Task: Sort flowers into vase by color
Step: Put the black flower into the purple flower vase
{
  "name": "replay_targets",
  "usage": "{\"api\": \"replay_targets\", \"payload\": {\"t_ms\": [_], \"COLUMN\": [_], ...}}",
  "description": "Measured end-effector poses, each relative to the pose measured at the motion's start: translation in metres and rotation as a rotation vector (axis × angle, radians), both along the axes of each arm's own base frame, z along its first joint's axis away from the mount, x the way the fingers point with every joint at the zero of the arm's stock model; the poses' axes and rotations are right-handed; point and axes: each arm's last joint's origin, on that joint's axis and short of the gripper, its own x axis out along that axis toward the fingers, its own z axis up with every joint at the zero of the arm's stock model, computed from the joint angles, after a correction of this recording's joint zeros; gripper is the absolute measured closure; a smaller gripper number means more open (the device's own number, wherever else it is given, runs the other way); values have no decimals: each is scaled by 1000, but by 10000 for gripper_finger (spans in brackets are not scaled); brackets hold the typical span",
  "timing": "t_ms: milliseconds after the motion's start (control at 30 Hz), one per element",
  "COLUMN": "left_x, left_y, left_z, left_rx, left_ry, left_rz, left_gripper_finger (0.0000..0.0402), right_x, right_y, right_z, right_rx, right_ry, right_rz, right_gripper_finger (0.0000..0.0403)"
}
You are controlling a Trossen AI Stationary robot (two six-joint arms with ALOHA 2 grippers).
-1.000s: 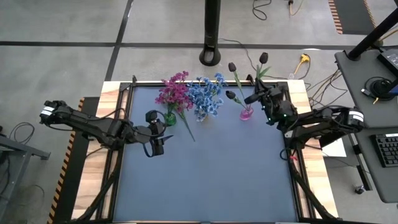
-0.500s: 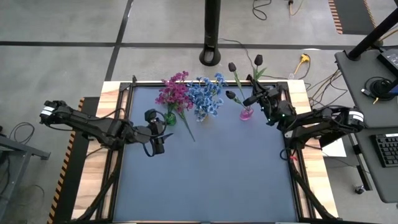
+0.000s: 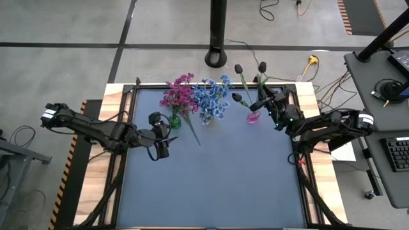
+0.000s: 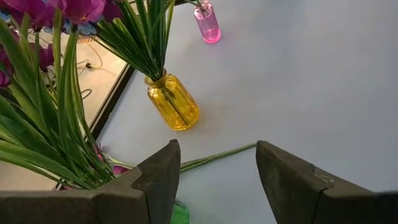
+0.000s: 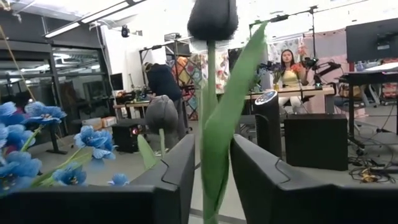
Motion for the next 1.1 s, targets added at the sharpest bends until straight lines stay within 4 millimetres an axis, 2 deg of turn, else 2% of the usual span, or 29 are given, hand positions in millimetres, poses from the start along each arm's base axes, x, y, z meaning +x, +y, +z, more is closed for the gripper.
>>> {"api": "replay_targets", "payload": {"t_ms": [333, 700, 933, 1100], "left_x": [0, 0, 0, 0], "left_y": [0, 0, 0, 0], "left_z": [0, 0, 0, 0], "left_rx": [-1, -2, -7, -7], "left_ry": [0, -1, -3, -3], "left_rz": [0, -1, 2, 2], "left_gripper_finger": [208, 208, 208, 208], "right_x": [4, 4, 6, 13], "right_y": [9, 26, 36, 35], "right_z": [1, 7, 10, 10], "right_rx": [-14, -43, -25, 27], "right_ry": [23, 88, 144, 222], "right_rz": [37, -26, -65, -106], "right_gripper_finger": [257, 211, 196, 192]}}
